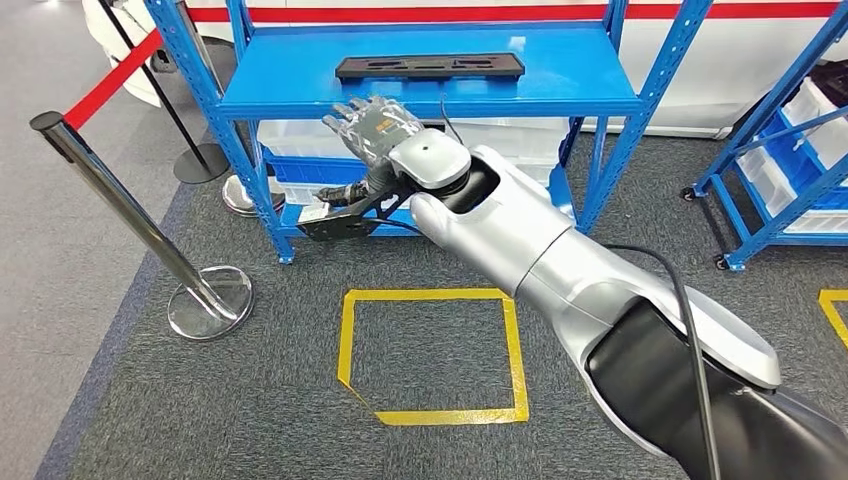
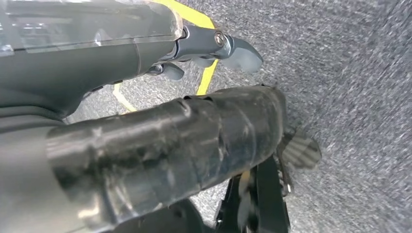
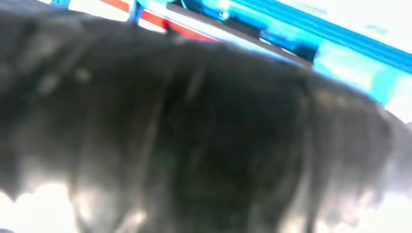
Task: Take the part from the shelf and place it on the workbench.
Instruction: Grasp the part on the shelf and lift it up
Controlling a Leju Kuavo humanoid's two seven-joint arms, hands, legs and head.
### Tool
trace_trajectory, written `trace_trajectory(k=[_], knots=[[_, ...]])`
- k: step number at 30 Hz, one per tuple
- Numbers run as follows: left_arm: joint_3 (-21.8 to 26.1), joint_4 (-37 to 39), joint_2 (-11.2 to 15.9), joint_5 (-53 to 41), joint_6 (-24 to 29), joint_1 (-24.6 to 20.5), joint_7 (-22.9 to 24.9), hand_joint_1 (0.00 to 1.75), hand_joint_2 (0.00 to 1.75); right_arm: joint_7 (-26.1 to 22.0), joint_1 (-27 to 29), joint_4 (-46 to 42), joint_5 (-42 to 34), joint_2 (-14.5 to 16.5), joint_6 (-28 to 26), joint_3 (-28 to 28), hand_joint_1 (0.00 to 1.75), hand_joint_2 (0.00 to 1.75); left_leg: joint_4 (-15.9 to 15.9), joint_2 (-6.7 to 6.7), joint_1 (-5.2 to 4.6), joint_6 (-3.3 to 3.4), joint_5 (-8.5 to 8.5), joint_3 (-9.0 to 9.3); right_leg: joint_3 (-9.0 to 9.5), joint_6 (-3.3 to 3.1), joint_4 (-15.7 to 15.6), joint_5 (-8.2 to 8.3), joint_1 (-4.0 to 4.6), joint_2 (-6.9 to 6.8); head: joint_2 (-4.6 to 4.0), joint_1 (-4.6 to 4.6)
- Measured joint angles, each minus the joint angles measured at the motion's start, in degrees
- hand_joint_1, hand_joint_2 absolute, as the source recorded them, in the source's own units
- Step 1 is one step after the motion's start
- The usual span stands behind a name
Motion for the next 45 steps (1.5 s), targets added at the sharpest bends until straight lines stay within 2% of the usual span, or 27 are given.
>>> trace_trajectory(k=[1,2,4,6,9,10,12,14,16,17,18,20,22,23,24,26,28,30,31,32,33,36,37,38,42,43,45], knots=[[0.1,0.0,0.0,-0.1,0.0,0.1,0.0,0.00,0.00,0.0,0.0,0.4,0.2,0.0,0.0,-0.1,0.00,0.00,-0.7,0.01,0.00,0.03,1.62,-0.33,0.59,0.07,0.0,-0.48,0.02,0.02,0.00,-0.01],[0.1,0.0,0.1,-0.2,0.1,0.2,0.0,0.00,0.00,0.2,0.0,0.8,0.3,-0.1,-0.1,-0.3,0.00,0.00,-3.6,0.03,0.00,0.14,4.13,0.48,1.28,0.17,0.0,-1.02,0.01,0.03,0.00,0.01],[0.2,0.0,0.1,-0.4,0.0,0.4,0.0,0.00,0.00,0.6,-0.4,1.5,0.5,-0.3,-0.3,-0.8,0.00,0.00,-11.3,0.17,-0.19,0.54,8.27,3.60,2.37,0.57,0.0,-2.18,0.10,0.01,-0.01,0.01],[0.2,0.0,0.1,-0.5,-0.1,0.3,-0.2,0.00,0.00,0.9,-1.0,2.3,0.6,-0.7,-0.6,-1.5,0.00,0.00,-15.4,0.27,-0.51,1.24,8.71,5.66,2.86,1.19,-0.1,-2.96,0.27,-0.07,-0.01,-0.01],[0.3,0.0,0.1,-0.6,-0.3,0.2,-0.3,0.00,0.00,1.2,-2.0,3.5,0.9,-1.8,-1.0,-2.6,0.00,0.00,-16.3,0.05,-0.44,2.37,7.55,6.71,3.23,1.97,0.7,-2.94,0.37,-0.15,0.00,0.05],[0.3,0.0,0.1,-0.6,-0.2,0.3,-0.3,0.00,0.00,1.3,-2.2,3.9,1.1,-2.1,-1.2,-2.9,0.00,0.00,-16.5,0.02,-0.34,2.72,7.27,7.20,2.50,2.19,2.3,-2.85,0.30,-0.11,0.00,0.08],[0.3,0.0,0.0,-0.6,-0.1,0.4,-0.2,0.00,0.00,1.5,-2.5,4.6,1.4,-2.9,-1.5,-3.5,0.00,0.00,-16.8,0.01,-0.25,3.22,6.57,8.29,-1.31,2.68,8.4,-3.75,0.09,-0.03,0.00,0.10],[0.5,0.0,0.0,-0.6,-0.1,0.4,-0.2,0.00,0.00,1.5,-2.4,5.3,1.5,-3.6,-1.6,-3.9,0.00,0.00,-16.8,-0.08,-0.28,3.47,5.65,9.24,-6.28,3.07,14.9,-6.53,-0.06,-0.01,0.00,0.10],[0.6,0.0,0.0,-0.6,-0.1,0.4,-0.2,0.00,0.00,1.5,-2.3,5.9,1.5,-4.0,-1.6,-4.0,0.00,0.00,-16.8,-0.24,-0.30,3.51,4.75,10.28,-9.29,3.20,17.1,-8.39,-0.17,-0.01,0.00,0.10],[0.6,0.0,0.0,-0.6,-0.1,0.4,-0.1,0.00,0.00,1.5,-2.3,6.0,1.5,-4.2,-1.6,-4.0,0.00,0.00,-16.8,-0.31,-0.33,3.49,4.27,10.93,-9.69,3.14,16.1,-7.89,-0.18,-0.02,0.00,0.10],[0.7,0.0,0.0,-0.6,-0.1,0.4,-0.1,0.00,0.00,1.5,-2.3,6.2,1.5,-4.3,-1.5,-4.0,0.00,0.00,-16.8,-0.36,-0.37,3.43,3.66,11.77,-9.57,2.98,13.8,-6.37,-0.17,-0.01,0.00,0.10],[0.7,0.0,0.0,-0.7,0.0,0.5,0.0,0.00,0.00,1.5,-2.3,6.6,1.6,-4.8,-1.4,-4.2,0.00,0.00,-16.8,-0.40,-0.50,3.17,2.19,13.57,-8.46,2.30,6.3,0.48,0.04,-0.01,0.00,0.10],[0.8,0.0,-0.2,-0.8,0.1,0.4,0.2,0.00,0.00,1.4,-2.3,7.0,1.7,-5.2,-1.2,-4.3,0.00,0.00,-16.8,-0.51,-0.59,2.58,0.90,14.65,-7.32,1.65,1.1,5.44,0.54,-0.01,0.00,0.14],[0.8,0.0,-0.2,-0.8,0.1,0.3,0.3,0.00,0.00,1.3,-2.3,7.1,1.8,-5.2,-1.1,-4.3,0.00,0.00,-16.7,-0.53,-0.60,2.25,0.60,15.03,-7.01,1.41,0.3,6.04,0.75,0.01,0.00,0.17],[0.8,0.0,-0.2,-0.8,0.1,0.1,0.4,0.00,0.00,1.2,-2.4,7.2,1.9,-5.2,-1.1,-4.5,0.00,0.00,-16.6,-0.53,-0.56,1.92,0.56,15.25,-6.44,1.19,0.2,5.53,0.82,0.02,0.00,0.22],[0.8,0.0,-0.2,-0.8,0.1,0.0,0.4,0.00,0.00,1.1,-2.8,7.2,2.2,-5.2,-1.1,-4.8,0.00,0.00,-14.3,-0.37,-0.43,1.46,1.20,14.72,-5.00,0.63,-0.4,5.30,0.56,-0.03,0.00,0.27],[0.8,0.0,-0.1,-0.7,0.2,0.0,0.5,0.00,0.00,1.0,-3.1,7.4,2.4,-5.3,-1.1,-5.0,0.00,0.00,-8.7,-0.21,-0.33,1.01,1.21,11.44,-3.51,0.15,-1.1,4.84,0.25,-0.04,0.00,0.26],[0.9,0.0,-0.2,-0.8,0.4,0.0,0.5,0.00,0.00,0.9,-3.1,7.5,2.5,-5.3,-1.1,-5.0,0.00,0.00,-2.7,-0.13,-0.31,0.58,-1.63,6.86,-2.52,-0.07,-1.3,4.02,0.22,0.16,-0.01,0.26],[0.9,0.0,-0.1,-0.9,0.5,0.0,0.4,0.00,0.00,0.9,-2.9,7.6,2.5,-5.3,-1.1,-5.1,0.00,0.00,-1.2,-0.11,-0.30,0.44,-3.37,5.01,-2.03,-0.08,-1.3,3.52,0.24,0.24,-0.01,0.25],[0.9,0.0,-0.1,-1.1,0.7,0.0,0.4,0.00,0.00,0.8,-2.8,7.7,2.6,-5.3,-1.1,-5.1,0.00,0.00,-1.3,-0.10,-0.30,0.41,-4.11,3.87,-1.46,-0.07,-1.3,3.00,0.26,0.33,-0.01,0.26],[0.9,0.0,0.0,-1.2,0.7,0.1,0.3,0.00,0.00,0.8,-2.7,7.7,2.6,-5.3,-1.1,-5.1,0.00,0.00,-3.0,-0.08,-0.31,0.47,-3.24,3.54,-0.84,-0.05,-1.2,2.46,0.27,0.41,0.00,0.26],[1.0,0.0,0.2,-1.1,0.7,0.4,0.2,0.00,0.00,0.8,-2.7,7.8,2.6,-5.4,-1.0,-5.2,0.00,0.00,-13.6,0.08,-0.47,1.20,5.86,5.23,0.58,0.31,-0.9,0.93,0.39,0.55,-0.01,0.27],[1.0,0.0,0.3,-1.0,0.6,0.4,0.2,0.00,0.00,0.8,-2.7,7.9,2.6,-5.4,-0.9,-5.2,0.00,0.00,-15.8,0.12,-0.61,1.54,7.95,5.60,0.63,0.61,-0.7,0.52,0.48,0.60,-0.01,0.28],[1.0,0.0,0.3,-1.0,0.5,0.4,0.2,0.00,0.00,0.8,-2.7,7.9,2.6,-5.5,-0.8,-5.2,0.00,0.00,-16.8,0.10,-0.75,1.87,8.90,5.66,0.55,0.95,-0.6,0.18,0.54,0.64,-0.01,0.28],[1.0,0.0,0.3,-1.0,0.0,0.2,-0.2,0.00,0.00,0.8,-2.8,8.0,2.7,-5.7,-0.8,-5.4,0.00,0.00,-17.2,0.07,-0.37,2.88,9.04,6.21,-0.17,2.21,1.4,-1.88,0.60,0.58,0.00,0.29],[1.0,0.0,0.2,-1.0,-0.1,0.2,-0.2,0.00,0.00,0.8,-2.9,8.0,2.7,-5.9,-0.8,-5.5,0.00,0.00,-17.4,0.10,-0.22,3.12,8.97,6.41,-1.05,2.49,3.3,-3.06,0.54,0.53,0.00,0.32],[1.1,0.0,0.3,-1.0,-0.2,0.1,-0.3,0.00,0.00,0.7,-2.9,8.1,2.8,-6.2,-0.8,-5.6,0.00,0.00,-17.4,0.09,-0.26,3.45,8.59,6.60,-4.93,2.95,10.6,-6.16,0.19,0.45,-0.01,0.34]])
